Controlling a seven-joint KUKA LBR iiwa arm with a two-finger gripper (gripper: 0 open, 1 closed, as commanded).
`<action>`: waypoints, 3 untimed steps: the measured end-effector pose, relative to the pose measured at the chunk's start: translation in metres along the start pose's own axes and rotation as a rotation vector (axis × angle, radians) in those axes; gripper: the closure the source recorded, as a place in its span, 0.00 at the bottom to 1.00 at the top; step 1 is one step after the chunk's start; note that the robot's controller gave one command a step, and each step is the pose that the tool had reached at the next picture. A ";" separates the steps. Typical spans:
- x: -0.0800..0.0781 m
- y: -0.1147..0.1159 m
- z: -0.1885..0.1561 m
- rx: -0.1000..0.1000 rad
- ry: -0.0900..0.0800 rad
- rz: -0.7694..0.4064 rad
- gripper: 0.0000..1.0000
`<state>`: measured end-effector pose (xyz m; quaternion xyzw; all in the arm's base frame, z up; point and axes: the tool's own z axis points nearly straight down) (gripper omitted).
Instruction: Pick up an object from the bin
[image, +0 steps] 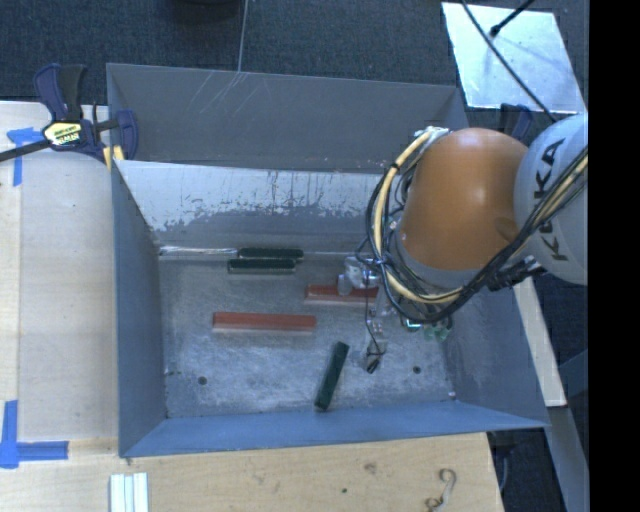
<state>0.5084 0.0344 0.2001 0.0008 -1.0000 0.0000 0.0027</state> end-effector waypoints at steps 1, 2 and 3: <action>0.019 -0.006 0.130 0.001 -0.014 -0.410 0.00; 0.023 0.010 0.099 0.000 -0.011 -0.362 0.00; 0.012 0.018 0.100 0.001 -0.010 -0.577 0.00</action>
Offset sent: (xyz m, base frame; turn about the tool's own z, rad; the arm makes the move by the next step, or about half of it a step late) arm -0.0219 -0.0059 -0.1301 -0.4097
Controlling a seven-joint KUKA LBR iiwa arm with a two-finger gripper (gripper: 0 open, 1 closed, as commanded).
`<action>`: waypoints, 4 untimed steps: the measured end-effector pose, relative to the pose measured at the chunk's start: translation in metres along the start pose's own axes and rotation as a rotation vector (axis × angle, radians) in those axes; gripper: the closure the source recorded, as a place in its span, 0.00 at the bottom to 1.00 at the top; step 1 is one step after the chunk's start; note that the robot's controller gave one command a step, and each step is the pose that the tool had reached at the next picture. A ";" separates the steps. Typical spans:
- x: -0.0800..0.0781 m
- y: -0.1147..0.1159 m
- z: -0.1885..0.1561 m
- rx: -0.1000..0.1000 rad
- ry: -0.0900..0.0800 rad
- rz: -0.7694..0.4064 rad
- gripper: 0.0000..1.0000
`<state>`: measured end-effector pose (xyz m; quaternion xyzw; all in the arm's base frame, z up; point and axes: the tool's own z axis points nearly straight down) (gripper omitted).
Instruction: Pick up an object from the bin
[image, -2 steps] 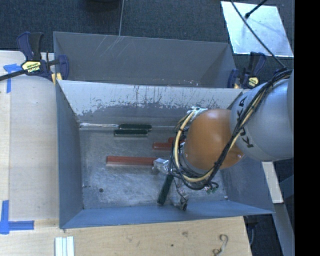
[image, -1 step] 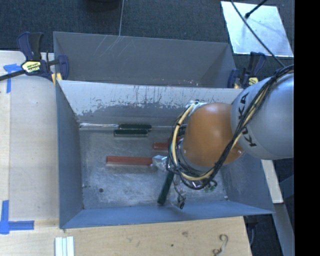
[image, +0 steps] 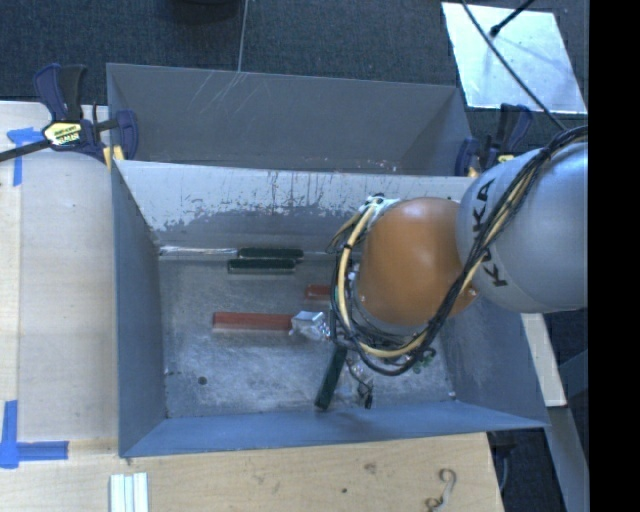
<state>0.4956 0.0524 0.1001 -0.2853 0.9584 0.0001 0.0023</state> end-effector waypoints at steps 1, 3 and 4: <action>0.006 -0.013 0.030 -0.002 0.004 -0.418 0.00; 0.002 0.016 0.029 -0.002 0.001 -0.443 1.00; 0.001 0.016 -0.017 -0.002 0.002 -0.440 1.00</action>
Offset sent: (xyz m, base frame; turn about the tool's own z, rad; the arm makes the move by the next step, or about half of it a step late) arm 0.0017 -0.0143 -0.0301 -0.4211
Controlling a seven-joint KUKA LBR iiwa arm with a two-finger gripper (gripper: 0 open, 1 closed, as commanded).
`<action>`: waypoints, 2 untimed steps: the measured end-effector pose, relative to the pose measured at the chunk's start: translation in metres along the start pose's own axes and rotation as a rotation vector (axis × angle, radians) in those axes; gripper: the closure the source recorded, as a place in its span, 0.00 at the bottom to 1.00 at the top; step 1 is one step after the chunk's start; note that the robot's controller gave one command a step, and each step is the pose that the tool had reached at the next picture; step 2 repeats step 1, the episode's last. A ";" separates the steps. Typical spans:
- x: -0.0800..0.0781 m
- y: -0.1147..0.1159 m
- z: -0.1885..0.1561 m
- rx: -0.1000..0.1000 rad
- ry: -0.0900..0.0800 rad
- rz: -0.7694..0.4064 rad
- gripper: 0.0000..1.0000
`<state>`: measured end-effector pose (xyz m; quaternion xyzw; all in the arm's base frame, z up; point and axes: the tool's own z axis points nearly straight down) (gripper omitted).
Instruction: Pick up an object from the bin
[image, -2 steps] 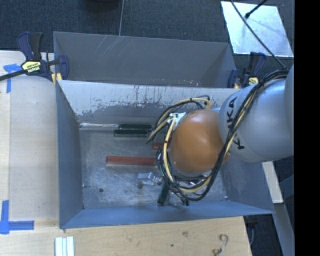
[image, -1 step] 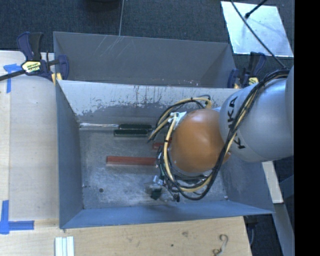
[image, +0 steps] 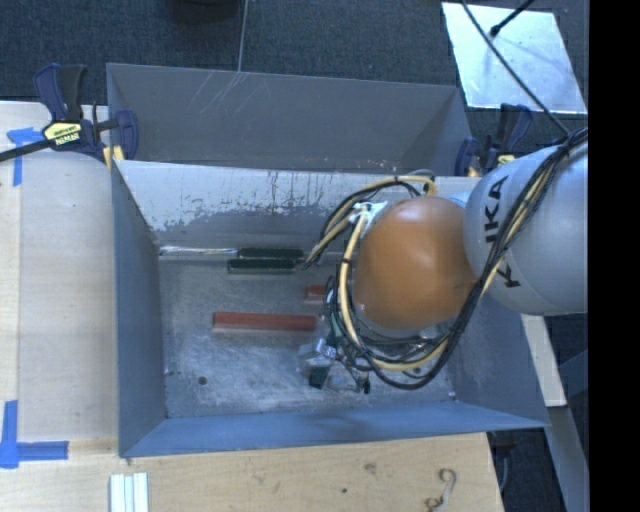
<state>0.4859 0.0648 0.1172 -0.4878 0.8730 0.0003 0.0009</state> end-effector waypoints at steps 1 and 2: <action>-0.001 -0.002 -0.075 0.007 -0.005 0.003 1.00; -0.001 -0.002 -0.075 0.007 -0.005 0.003 1.00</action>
Offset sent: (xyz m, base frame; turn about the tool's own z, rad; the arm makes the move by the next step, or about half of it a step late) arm 0.0000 -0.0001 0.0715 0.0000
